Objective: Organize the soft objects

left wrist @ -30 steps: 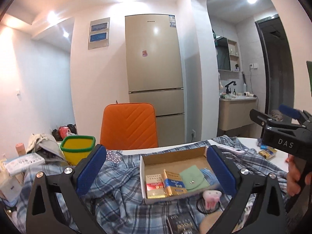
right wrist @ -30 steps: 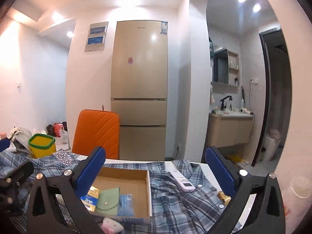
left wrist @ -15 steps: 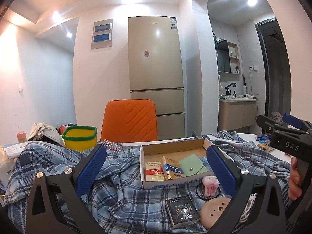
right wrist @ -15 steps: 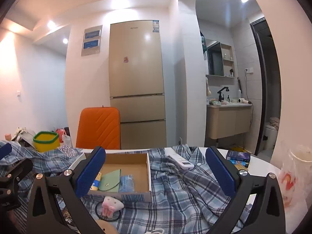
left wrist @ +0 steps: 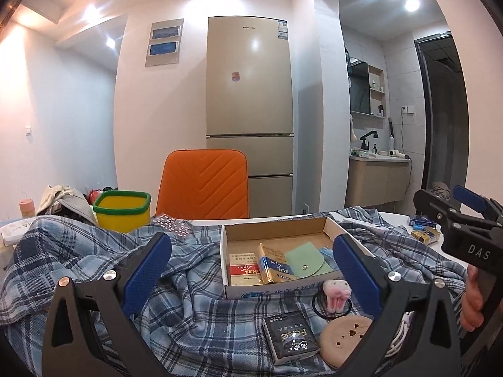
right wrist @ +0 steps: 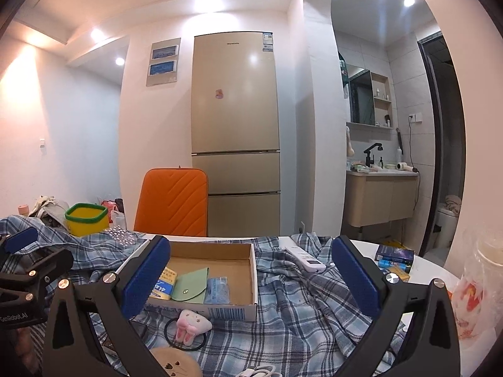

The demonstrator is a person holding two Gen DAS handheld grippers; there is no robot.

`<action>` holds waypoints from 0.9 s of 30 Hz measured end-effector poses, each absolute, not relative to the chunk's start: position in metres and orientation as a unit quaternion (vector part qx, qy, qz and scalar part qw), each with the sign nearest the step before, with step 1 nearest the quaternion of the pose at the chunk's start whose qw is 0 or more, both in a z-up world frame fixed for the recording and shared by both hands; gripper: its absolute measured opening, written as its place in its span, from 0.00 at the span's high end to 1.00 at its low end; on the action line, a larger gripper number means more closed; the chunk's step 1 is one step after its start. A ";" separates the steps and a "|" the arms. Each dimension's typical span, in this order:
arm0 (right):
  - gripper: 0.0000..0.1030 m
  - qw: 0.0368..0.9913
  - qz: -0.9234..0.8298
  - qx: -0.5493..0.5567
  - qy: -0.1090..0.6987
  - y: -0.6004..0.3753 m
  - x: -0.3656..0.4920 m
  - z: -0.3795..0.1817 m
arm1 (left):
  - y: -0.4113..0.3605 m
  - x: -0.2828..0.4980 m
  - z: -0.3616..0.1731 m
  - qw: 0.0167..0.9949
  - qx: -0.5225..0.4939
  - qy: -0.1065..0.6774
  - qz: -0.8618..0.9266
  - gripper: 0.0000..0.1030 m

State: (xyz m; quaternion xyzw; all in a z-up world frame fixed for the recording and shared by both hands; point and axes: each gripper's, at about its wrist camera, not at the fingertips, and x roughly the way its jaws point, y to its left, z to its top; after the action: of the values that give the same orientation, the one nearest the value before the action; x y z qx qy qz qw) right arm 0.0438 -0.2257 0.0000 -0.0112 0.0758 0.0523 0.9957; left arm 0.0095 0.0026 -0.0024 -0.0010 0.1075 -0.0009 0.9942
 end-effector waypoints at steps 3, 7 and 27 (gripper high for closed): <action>0.00 0.995 0.056 -0.013 0.078 -0.225 0.044 0.000 | 0.003 0.009 -0.003 0.994 -0.002 0.107 0.001 0.01; 0.00 0.995 0.057 -0.012 0.081 -0.226 0.046 -0.001 | 0.003 0.009 -0.003 0.994 -0.003 0.108 0.001 0.01; 0.00 0.992 0.089 -0.057 0.064 -0.203 0.030 -0.005 | 0.007 0.012 -0.001 0.993 -0.013 0.115 0.003 0.00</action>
State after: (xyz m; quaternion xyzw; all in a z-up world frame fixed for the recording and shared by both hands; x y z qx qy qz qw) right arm 0.0295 -0.2030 -0.0046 -0.0573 0.0637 0.0888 0.9924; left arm 0.0116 0.0070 -0.0014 -0.0127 0.1154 0.0033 0.9932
